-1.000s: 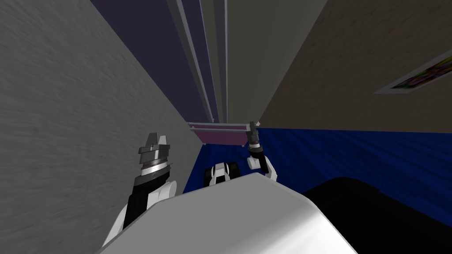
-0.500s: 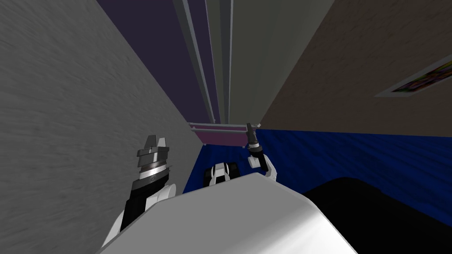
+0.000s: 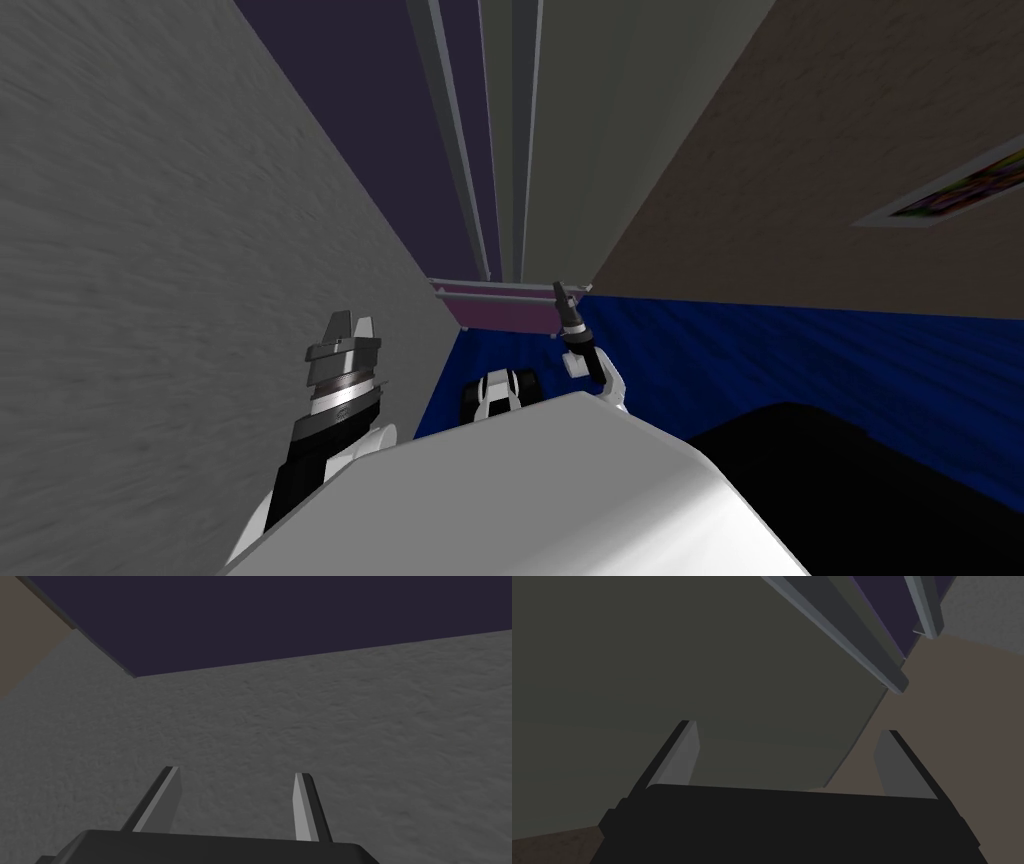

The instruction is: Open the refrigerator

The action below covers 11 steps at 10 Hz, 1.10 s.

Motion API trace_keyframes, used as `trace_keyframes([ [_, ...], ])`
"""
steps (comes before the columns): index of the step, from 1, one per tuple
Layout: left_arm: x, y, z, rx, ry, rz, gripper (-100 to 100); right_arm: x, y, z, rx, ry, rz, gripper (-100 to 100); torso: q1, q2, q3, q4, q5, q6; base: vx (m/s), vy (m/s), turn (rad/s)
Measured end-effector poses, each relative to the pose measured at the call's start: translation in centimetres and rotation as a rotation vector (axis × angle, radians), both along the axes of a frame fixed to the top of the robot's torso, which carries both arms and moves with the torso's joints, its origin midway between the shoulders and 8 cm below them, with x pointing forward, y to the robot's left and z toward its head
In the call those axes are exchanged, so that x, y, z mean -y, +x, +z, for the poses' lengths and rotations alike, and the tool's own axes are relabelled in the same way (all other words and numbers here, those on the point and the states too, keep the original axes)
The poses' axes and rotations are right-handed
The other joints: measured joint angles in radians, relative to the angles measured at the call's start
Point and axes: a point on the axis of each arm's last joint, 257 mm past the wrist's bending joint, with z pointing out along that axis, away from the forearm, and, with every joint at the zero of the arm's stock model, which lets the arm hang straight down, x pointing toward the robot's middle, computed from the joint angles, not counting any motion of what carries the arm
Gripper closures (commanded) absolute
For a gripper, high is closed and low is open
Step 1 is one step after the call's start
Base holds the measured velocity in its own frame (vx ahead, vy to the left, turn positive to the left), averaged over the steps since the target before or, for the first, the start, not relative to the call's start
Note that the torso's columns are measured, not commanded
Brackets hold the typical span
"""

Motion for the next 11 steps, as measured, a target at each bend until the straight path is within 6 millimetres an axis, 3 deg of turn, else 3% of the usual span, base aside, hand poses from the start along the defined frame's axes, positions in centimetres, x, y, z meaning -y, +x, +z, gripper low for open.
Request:
trace_keyframes([
  [11,-0.8,-1.6,-1.6,-0.057,-0.018,0.039,0,0.8,1.8,-2.5,0.06,-0.324,-0.21,-100,-0.014,-0.005,-0.015,-0.003,-0.011,0.0,0.028,0.009,0.019],
])
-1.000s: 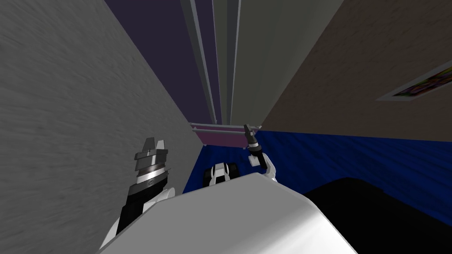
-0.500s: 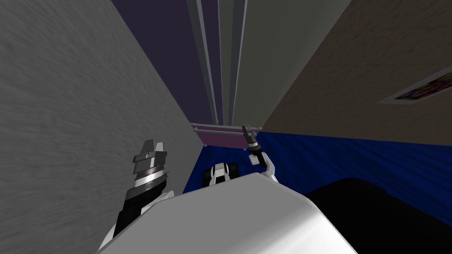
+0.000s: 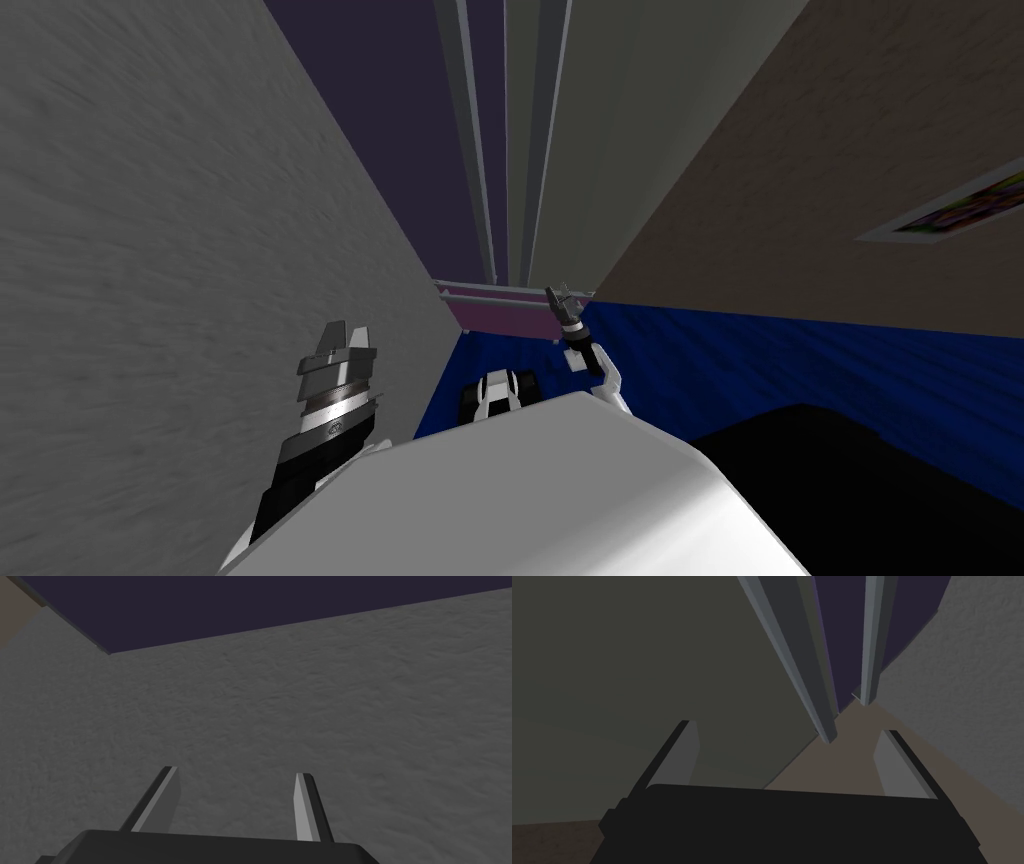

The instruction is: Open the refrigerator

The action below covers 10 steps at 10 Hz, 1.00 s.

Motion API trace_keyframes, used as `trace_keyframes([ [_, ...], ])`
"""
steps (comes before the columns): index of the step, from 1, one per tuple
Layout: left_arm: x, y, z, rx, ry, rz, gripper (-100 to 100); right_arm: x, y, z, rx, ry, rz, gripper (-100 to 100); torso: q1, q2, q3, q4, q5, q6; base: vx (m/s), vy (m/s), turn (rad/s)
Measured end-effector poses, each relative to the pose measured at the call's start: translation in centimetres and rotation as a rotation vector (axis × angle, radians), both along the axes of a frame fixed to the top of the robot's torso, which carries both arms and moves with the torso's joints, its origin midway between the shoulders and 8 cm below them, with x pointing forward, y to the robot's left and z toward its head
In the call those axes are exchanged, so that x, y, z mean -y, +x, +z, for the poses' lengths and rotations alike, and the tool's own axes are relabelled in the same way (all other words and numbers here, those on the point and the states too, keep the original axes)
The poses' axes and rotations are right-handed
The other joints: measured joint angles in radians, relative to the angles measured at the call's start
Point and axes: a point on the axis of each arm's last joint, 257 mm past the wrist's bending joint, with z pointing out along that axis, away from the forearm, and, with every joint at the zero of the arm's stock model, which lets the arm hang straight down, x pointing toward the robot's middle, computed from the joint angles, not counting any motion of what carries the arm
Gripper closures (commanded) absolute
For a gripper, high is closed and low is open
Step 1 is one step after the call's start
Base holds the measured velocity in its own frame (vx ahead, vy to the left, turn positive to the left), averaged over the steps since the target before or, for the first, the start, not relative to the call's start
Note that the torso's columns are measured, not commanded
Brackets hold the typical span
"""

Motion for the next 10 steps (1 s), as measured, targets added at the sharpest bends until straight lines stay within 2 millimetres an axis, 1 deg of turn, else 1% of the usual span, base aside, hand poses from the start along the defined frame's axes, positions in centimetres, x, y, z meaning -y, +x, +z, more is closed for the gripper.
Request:
trace_keyframes([
  [4,-0.3,-0.5,-0.6,-0.022,-0.002,0.011,0,0.5,0.7,-1.2,0.023,-0.119,-0.083,-100,-0.004,-0.004,-0.006,-0.002,-0.003,0.001,0.037,0.003,0.022],
  [6,-0.4,-0.7,-0.8,-0.032,-0.002,0.015,0,0.7,0.9,-1.4,0.036,-0.165,-0.117,-100,-0.006,-0.004,-0.009,-0.002,-0.005,0.001,0.019,0.001,0.007],
  [10,-0.6,-1.2,-1.4,-0.053,-0.001,0.023,0,1.4,1.6,-2.6,0.055,-0.274,-0.197,-100,-0.01,-0.007,-0.014,-0.004,-0.007,0.001,0.028,0.003,0.015],
])
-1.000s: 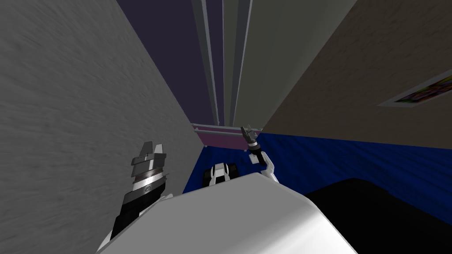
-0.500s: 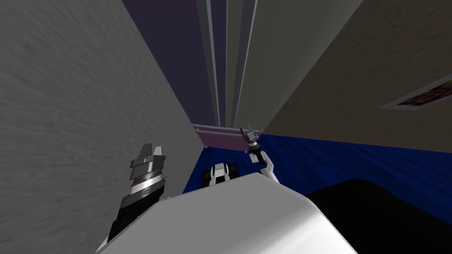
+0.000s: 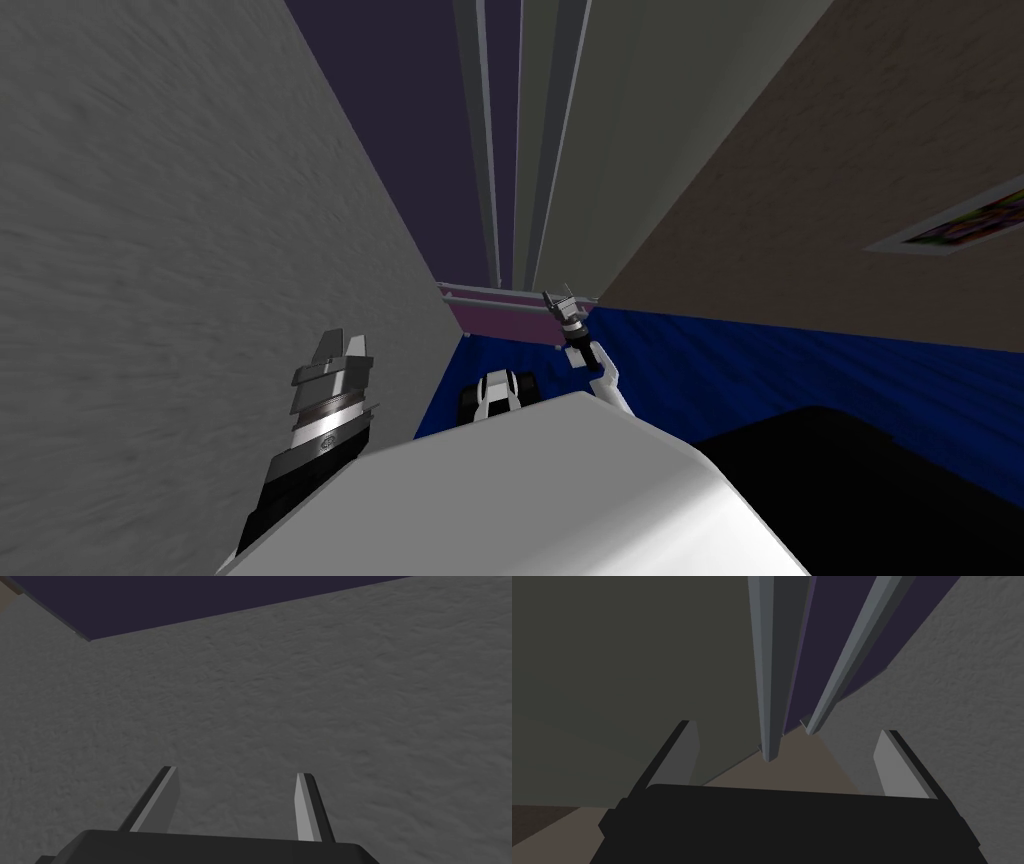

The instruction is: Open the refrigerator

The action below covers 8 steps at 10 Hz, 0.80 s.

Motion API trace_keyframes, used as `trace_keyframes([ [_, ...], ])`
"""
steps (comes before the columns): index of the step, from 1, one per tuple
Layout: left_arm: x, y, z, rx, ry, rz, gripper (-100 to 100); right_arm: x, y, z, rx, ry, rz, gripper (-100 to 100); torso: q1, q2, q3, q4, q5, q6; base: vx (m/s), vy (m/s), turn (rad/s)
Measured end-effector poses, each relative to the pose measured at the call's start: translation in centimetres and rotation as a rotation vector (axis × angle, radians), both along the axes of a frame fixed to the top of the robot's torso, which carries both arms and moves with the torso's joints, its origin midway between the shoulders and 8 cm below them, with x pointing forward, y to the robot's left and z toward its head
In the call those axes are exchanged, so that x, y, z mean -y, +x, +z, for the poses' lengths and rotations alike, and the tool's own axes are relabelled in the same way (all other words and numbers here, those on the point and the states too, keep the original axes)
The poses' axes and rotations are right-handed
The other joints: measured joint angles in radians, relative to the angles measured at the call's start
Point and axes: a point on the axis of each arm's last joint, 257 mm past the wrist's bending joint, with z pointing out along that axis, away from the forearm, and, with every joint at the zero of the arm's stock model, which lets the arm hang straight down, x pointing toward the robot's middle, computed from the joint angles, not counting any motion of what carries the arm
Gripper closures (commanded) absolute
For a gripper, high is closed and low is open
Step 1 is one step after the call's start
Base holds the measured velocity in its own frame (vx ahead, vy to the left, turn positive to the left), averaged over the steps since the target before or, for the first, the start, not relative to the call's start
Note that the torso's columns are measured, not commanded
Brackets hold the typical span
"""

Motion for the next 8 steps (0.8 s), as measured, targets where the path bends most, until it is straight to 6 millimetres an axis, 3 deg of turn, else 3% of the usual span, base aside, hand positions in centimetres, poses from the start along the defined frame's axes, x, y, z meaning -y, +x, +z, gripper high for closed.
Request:
trace_keyframes([
  [8,-0.4,-0.8,-1.0,-0.039,0.002,0.015,0,1.1,1.2,-2.3,0.031,-0.183,-0.143,-100,-0.007,-0.005,-0.009,-0.003,-0.004,0.0,0.027,0.001,0.015],
])
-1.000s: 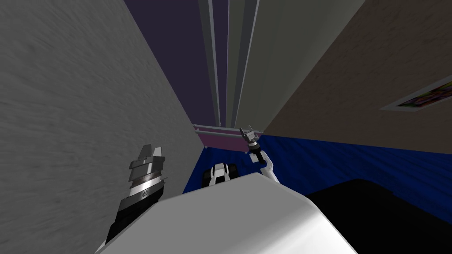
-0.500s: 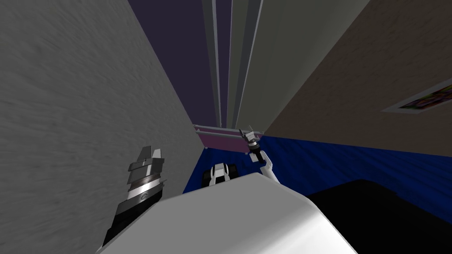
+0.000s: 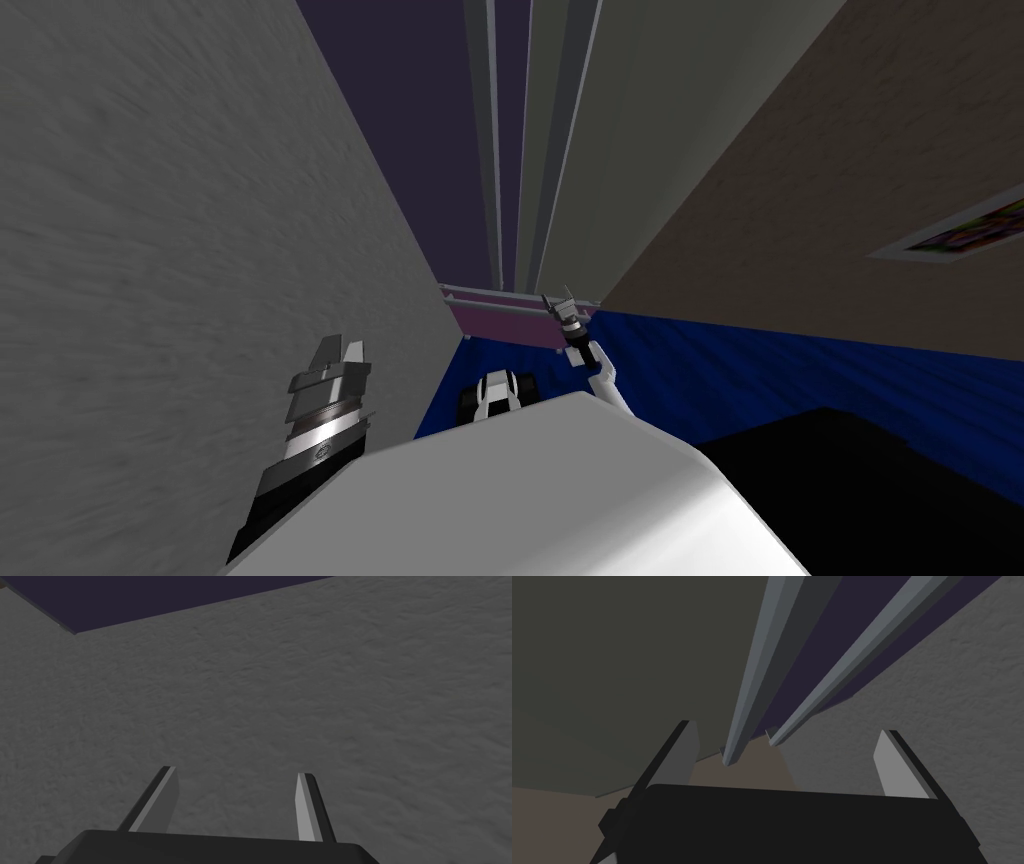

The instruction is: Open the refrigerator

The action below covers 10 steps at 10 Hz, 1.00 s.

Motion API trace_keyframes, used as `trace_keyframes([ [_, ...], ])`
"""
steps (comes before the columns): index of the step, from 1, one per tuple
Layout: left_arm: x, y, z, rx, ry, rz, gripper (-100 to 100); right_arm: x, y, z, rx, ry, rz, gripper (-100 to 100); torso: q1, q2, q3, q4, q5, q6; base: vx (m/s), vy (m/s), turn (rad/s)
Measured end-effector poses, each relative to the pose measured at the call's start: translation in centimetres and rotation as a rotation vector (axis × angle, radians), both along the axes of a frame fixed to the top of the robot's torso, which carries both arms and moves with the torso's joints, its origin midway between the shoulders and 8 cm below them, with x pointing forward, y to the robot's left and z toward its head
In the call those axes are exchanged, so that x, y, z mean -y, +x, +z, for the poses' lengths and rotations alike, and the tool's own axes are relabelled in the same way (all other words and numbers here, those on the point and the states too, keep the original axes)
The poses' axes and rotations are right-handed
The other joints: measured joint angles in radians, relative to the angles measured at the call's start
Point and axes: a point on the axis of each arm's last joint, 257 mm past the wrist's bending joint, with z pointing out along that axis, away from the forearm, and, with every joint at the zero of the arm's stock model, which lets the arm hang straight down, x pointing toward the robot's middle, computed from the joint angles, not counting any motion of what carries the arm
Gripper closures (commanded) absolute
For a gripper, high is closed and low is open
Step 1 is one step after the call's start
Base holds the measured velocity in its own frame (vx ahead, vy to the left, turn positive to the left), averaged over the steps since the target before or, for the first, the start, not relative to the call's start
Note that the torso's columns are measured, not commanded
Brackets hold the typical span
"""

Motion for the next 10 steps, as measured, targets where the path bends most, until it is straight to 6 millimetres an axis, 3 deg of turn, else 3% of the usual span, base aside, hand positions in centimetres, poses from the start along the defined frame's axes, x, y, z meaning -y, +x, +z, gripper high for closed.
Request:
trace_keyframes([
  [10,-0.4,-0.8,-1.1,-0.04,0.002,0.015,0,1.6,1.6,-4.1,0.018,-0.227,-0.192,-100,-0.008,-0.005,-0.01,-0.004,-0.005,0.0,0.028,-0.003,0.01],
])
